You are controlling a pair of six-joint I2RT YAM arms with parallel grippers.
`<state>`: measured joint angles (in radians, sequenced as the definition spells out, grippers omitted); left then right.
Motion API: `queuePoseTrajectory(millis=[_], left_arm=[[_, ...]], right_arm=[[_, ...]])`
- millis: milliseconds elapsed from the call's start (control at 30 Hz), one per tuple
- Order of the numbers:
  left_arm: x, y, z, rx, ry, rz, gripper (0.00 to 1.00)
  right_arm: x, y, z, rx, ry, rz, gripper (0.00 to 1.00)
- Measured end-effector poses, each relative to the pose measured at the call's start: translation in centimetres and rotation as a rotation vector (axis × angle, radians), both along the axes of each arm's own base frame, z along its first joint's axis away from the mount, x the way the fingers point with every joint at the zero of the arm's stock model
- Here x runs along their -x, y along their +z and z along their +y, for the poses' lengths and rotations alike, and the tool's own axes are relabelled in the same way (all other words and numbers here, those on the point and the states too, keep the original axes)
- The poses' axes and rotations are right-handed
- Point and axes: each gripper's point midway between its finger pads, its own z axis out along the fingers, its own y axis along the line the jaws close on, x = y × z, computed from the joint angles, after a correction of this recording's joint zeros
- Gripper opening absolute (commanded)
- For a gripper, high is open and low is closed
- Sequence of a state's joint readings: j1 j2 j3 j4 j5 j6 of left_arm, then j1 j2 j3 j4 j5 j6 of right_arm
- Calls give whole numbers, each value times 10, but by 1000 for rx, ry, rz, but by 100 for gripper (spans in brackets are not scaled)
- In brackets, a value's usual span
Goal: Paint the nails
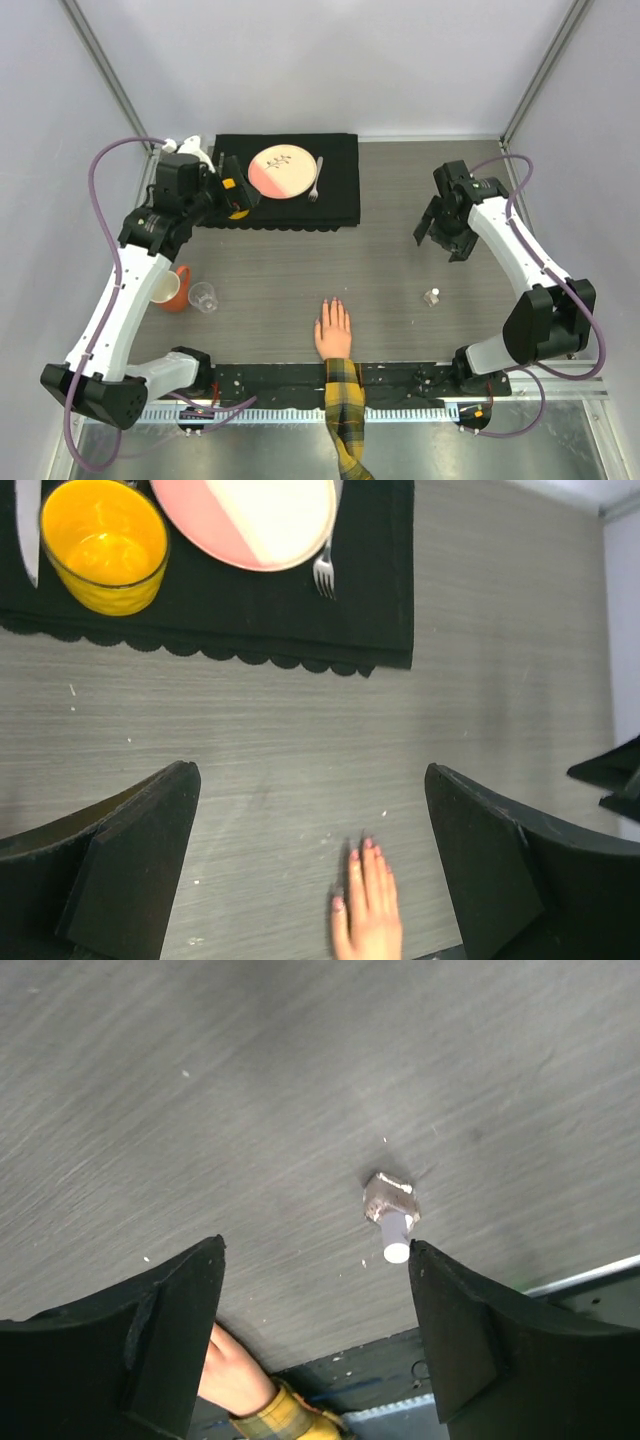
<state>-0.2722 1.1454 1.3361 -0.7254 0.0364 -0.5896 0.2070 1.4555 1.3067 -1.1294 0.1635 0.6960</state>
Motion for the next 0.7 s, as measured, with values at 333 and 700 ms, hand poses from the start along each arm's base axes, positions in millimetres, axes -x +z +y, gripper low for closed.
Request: queuePoseTrajectory(millis=[333, 700], left_arm=[[16, 0, -23, -152, -137, -41, 100], [20, -4, -35, -192, -186, -47, 100]], right_arm=[[45, -34, 0, -30, -65, 107, 78], [67, -62, -7, -10, -15, 126, 58]])
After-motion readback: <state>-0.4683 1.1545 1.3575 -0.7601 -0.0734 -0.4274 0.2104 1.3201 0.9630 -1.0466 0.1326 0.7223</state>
